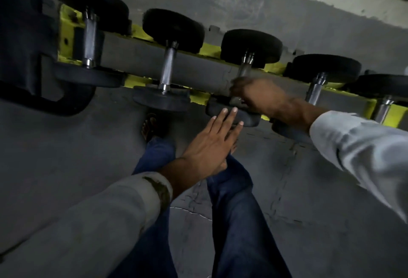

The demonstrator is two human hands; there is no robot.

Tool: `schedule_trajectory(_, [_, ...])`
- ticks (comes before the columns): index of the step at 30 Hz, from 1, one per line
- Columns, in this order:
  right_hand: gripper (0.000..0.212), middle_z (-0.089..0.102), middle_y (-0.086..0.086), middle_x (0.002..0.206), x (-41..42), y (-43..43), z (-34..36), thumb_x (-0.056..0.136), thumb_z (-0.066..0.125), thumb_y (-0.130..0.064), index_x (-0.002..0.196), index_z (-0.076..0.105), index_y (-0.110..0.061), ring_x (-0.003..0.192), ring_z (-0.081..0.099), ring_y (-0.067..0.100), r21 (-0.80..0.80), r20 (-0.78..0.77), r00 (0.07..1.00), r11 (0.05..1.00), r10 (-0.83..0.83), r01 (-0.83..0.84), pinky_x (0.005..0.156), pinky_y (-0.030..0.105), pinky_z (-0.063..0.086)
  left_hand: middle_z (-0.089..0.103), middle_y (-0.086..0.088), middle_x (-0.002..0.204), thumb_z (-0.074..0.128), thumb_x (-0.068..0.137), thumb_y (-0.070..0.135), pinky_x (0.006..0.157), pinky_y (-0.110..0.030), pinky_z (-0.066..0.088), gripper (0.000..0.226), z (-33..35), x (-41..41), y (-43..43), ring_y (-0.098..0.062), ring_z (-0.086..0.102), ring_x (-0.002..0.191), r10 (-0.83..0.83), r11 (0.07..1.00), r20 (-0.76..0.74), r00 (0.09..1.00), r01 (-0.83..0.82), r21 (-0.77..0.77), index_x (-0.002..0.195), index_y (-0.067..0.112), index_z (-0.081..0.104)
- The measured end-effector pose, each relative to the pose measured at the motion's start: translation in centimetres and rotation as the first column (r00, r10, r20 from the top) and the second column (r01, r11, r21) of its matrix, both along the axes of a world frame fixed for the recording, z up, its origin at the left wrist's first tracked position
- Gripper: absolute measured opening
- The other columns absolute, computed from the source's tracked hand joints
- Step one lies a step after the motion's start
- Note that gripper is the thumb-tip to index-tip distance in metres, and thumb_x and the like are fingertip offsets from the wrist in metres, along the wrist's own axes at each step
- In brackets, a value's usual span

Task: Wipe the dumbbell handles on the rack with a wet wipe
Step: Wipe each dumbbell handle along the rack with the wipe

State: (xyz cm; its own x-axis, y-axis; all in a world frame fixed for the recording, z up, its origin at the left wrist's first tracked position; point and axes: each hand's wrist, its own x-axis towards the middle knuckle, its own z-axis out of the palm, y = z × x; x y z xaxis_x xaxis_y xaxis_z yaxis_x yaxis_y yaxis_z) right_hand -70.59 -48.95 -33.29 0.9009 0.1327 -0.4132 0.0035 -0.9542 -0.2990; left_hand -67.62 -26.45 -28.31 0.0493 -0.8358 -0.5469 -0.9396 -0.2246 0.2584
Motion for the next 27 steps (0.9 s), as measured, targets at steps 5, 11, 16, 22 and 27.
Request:
schedule_trajectory(5, [0.027, 0.068, 0.008, 0.117, 1.8, -2.1, -0.1, 0.090, 0.054, -0.015, 0.111, 0.070, -0.019, 0.104, 0.068, 0.031, -0.098, 0.029, 0.998, 0.994, 0.061, -0.058, 0.075, 0.040, 0.059, -0.036, -0.029, 0.159, 0.072, 0.083, 0.052, 0.128, -0.053, 0.006, 0.125, -0.8, -1.5, 0.0, -0.046, -0.022, 0.153, 0.020, 0.999, 0.064, 0.998, -0.022, 0.044, 0.162, 0.006, -0.014])
schedule_trajectory(11, [0.026, 0.062, 0.021, 0.119, 1.2, 0.4, -0.1, 0.099, 0.049, -0.008, 0.116, 0.067, -0.006, 0.108, 0.060, 0.038, -0.049, -0.113, 0.992, 0.997, 0.049, -0.054, 0.088, 0.047, 0.051, -0.033, -0.030, 0.160, 0.071, 0.082, 0.055, 0.127, -0.054, 0.009, 0.124, -0.7, -2.2, -0.1, -0.047, -0.020, 0.153, 0.040, 0.998, 0.084, 0.996, -0.044, 0.045, 0.162, 0.005, -0.011])
schedule_trajectory(16, [0.020, 0.057, 0.014, 0.105, 0.1, -0.5, -0.8, 0.088, 0.053, -0.025, 0.097, 0.065, -0.012, 0.094, 0.059, 0.035, 0.165, 0.046, 0.988, 0.976, -0.151, 0.141, 0.072, 0.045, 0.052, -0.030, -0.032, 0.160, 0.068, 0.084, 0.055, 0.127, -0.055, 0.010, 0.123, -1.1, -2.1, 0.1, -0.049, -0.018, 0.153, 0.016, 1.000, 0.095, 0.995, -0.019, 0.025, 0.162, 0.004, -0.011])
schedule_trajectory(22, [0.018, 0.068, 0.006, 0.086, -3.7, 1.9, -3.8, 0.082, 0.072, -0.009, 0.083, 0.057, -0.021, 0.082, 0.066, 0.025, 0.396, -0.396, 0.430, 0.271, -0.811, 0.877, 0.077, 0.044, 0.056, -0.026, -0.033, 0.162, 0.071, 0.079, 0.054, 0.126, -0.056, 0.014, 0.124, -2.1, -2.7, 0.4, -0.050, -0.017, 0.153, 0.049, 0.999, 0.106, 0.993, -0.048, -0.012, 0.163, 0.002, -0.004])
schedule_trajectory(27, [0.026, 0.059, 0.008, 0.068, 1.4, 0.4, -4.4, 0.093, 0.052, 0.009, 0.076, 0.057, -0.010, 0.053, 0.057, 0.016, 0.447, -0.634, -0.046, -0.415, -0.772, 0.793, 0.049, 0.026, 0.049, -0.026, -0.033, 0.162, 0.066, 0.084, 0.061, 0.125, -0.056, 0.017, 0.121, -2.6, -3.0, 0.4, -0.050, -0.015, 0.153, 0.074, 0.997, 0.119, 0.990, -0.071, -0.027, 0.162, 0.003, -0.007])
